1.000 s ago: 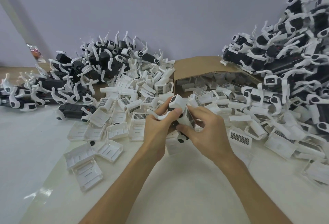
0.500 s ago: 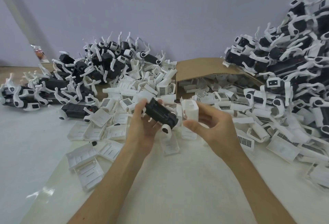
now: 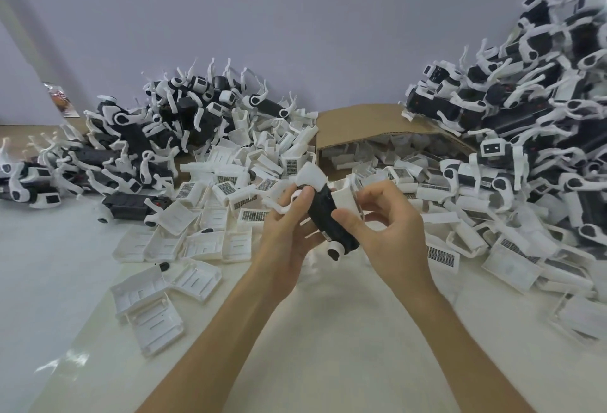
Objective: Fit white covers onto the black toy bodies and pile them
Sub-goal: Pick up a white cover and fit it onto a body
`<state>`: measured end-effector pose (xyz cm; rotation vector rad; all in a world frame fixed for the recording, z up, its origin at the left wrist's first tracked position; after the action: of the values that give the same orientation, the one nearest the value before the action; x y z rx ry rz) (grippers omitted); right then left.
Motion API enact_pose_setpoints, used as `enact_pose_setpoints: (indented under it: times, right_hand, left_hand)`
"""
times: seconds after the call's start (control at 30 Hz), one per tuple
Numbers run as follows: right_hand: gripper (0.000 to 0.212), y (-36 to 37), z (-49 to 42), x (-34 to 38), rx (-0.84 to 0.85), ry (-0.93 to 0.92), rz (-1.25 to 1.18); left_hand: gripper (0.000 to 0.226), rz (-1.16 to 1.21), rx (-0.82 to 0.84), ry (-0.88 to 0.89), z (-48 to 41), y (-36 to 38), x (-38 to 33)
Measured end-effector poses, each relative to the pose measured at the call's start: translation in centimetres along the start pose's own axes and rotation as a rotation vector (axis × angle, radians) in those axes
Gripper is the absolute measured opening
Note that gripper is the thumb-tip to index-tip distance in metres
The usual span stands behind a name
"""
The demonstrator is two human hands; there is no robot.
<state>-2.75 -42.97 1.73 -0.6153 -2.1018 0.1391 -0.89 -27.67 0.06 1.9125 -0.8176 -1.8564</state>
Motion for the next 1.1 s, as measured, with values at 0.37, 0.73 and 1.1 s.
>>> enact_pose_setpoints:
  times: [0.37,0.73,1.1]
  right_hand:
    - [0.024,0.7,0.5,0.1,0.163,-0.05,0.106]
    - [0.021,1.0,0.6,-0.1,0.203,-0.015,0.066]
    - [0.017,1.3,0.9,0.1,0.167,-0.01,0.058]
  left_hand:
    - [0.056,-0.001,-0.001,-0.002,0.0,-0.1,0.1]
    - [0.058,0.024,-0.022,-0.009,0.1,-0.1,-0.2]
    - [0.064,0.046,-0.03,-0.024,0.3,-0.1,-0.3]
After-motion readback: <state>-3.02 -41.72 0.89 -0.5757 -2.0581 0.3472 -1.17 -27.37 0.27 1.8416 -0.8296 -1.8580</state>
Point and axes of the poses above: each hand's wrist, its own z-axis away from the middle knuckle, its own y-axis out of the palm, x = y × z, the point moved 2 cm from there along -z, towards the middle knuckle, and after that the axes turned 9 degrees about z, right-handed, at the moved point
